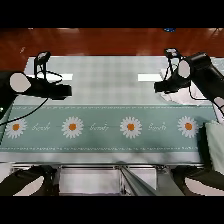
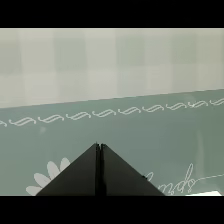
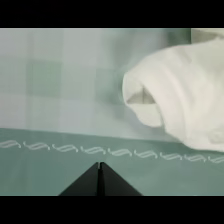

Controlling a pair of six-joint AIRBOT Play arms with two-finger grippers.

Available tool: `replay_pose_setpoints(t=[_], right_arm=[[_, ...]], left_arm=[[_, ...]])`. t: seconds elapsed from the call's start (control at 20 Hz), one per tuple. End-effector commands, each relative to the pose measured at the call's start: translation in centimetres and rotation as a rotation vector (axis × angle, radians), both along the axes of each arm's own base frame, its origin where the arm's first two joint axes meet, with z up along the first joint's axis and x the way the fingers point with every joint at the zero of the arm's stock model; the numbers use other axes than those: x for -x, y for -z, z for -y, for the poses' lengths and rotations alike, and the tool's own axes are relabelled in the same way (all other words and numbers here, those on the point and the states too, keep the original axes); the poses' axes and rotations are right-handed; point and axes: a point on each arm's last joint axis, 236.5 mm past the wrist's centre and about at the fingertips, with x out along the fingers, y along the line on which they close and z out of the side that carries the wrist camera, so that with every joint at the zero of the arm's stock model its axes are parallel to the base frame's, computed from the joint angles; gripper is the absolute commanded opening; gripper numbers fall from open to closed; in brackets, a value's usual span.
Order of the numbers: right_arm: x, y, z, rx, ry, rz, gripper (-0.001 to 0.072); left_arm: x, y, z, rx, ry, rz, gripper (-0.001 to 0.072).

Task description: Fold the shirts.

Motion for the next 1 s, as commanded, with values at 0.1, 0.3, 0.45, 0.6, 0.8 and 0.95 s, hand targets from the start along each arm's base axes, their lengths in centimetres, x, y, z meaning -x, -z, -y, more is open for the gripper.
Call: replay_pose_setpoints(t=[0.1,0.3,0.45,0.6,0.8,0.95], right_arm=[[-7.8,-4.8,1.7,0.136,-0.096,0.372,0.0417],[-11.7,-6.1,11.9,0.313,0.085,0.515,0.0415],[-9.9,-0.1,19.2,0.150,0.382,0.385,0.0406],[-8.0,5.0,23.1,-0.044,0.566,0.275,0.0406],[-6.4,9.9,24.6,-0.192,0.645,0.165,0.0405],[-6.1,12.1,23.8,-0.226,0.632,0.084,0.0405]], left_arm=[[-2.5,-1.2,0.4,0.035,-0.030,0.109,0.0123],[-1.9,1.6,0.3,0.035,-0.073,-0.003,0.0509],[-1.3,2.6,-0.1,0.009,-0.070,-0.047,0.0508],[-2.3,1.5,0.0,0.020,-0.076,0.016,0.0507],[-2.2,1.5,0.3,0.019,-0.069,0.017,0.0507],[-2.4,1.3,0.5,0.023,-0.066,0.029,0.0507]])
